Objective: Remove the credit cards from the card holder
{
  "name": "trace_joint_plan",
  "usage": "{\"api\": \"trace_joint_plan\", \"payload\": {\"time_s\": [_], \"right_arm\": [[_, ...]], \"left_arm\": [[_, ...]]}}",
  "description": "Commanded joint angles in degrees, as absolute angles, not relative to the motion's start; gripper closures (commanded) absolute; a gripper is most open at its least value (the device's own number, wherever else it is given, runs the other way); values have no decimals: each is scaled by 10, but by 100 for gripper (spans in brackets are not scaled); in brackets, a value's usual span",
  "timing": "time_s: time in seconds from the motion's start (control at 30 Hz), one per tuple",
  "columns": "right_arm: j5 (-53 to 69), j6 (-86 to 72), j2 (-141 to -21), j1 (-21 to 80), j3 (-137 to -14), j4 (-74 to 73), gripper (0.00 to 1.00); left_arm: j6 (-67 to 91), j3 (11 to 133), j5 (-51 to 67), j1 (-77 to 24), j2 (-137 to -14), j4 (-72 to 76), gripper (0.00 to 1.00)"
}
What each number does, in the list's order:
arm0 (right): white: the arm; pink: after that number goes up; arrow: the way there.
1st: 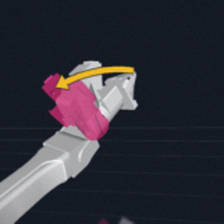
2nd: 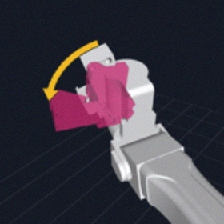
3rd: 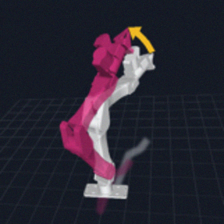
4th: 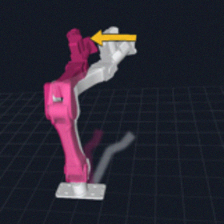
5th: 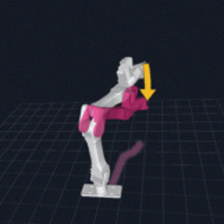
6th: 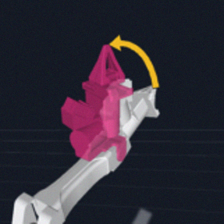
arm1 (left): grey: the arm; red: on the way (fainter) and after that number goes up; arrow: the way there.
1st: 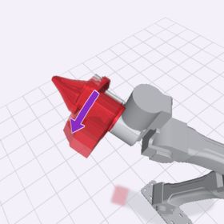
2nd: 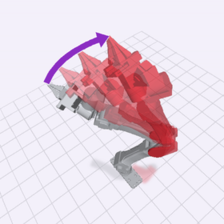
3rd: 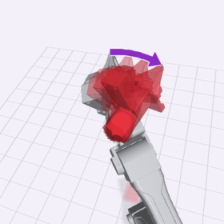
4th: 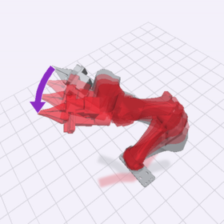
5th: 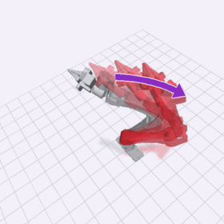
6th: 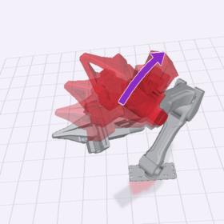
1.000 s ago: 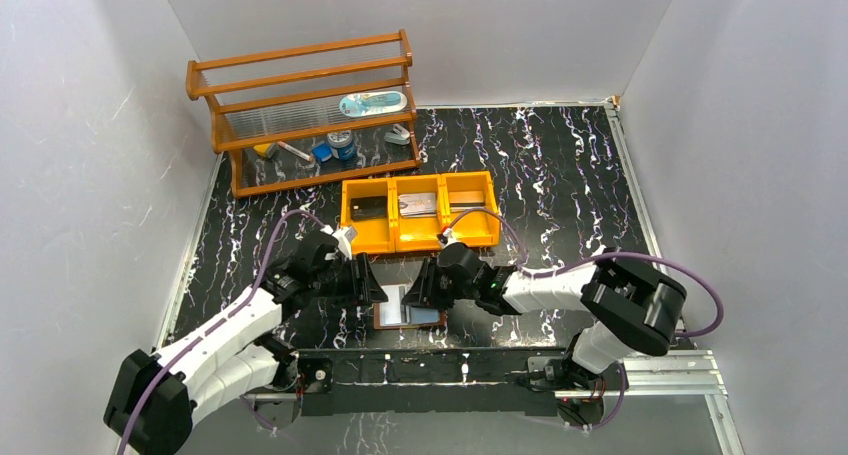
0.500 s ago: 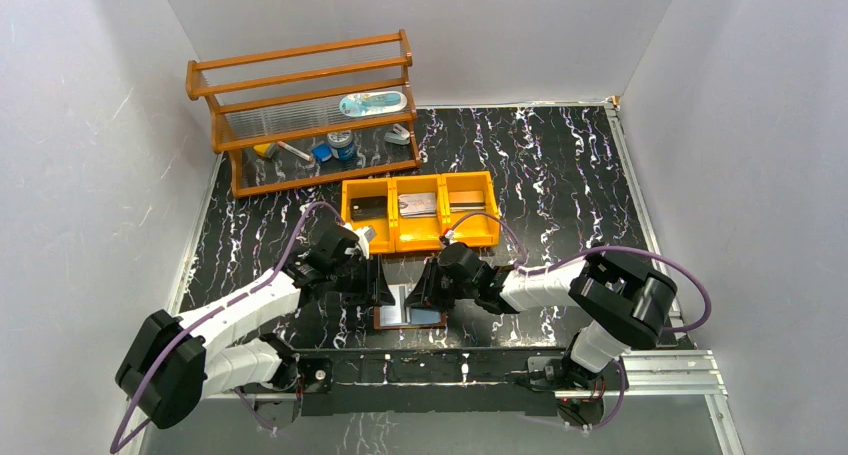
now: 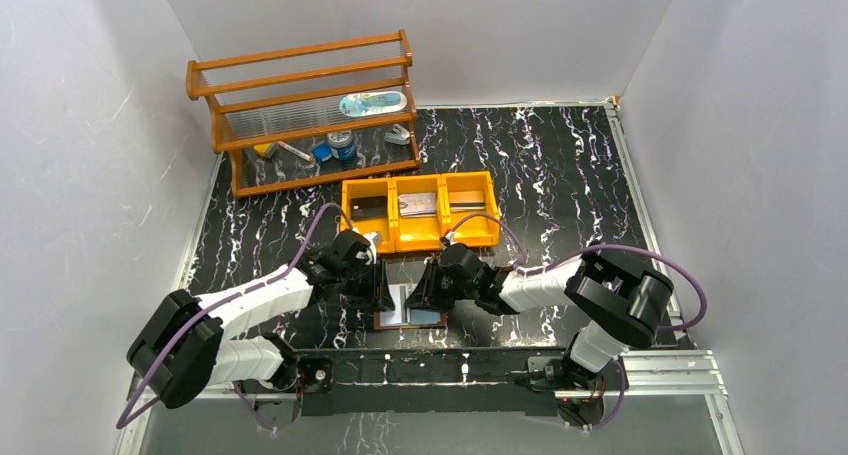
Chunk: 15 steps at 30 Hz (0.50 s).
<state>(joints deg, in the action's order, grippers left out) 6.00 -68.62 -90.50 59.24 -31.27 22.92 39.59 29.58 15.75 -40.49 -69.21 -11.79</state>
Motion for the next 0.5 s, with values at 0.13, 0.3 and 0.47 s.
{"api": "trace_joint_plan", "payload": {"time_s": [0.13,0.3,0.47], "right_arm": [[74,-684,-928,591,-305,250,72],[77,-686,-927,591,-301,260,81],[66,-683,-911,587,-294,247,75]], "left_arm": [[398,269,135,-413,-701,-114,72],[402,260,131,-413,-689,-116,73],[404,260,126,-413,-683,-118,73]]}}
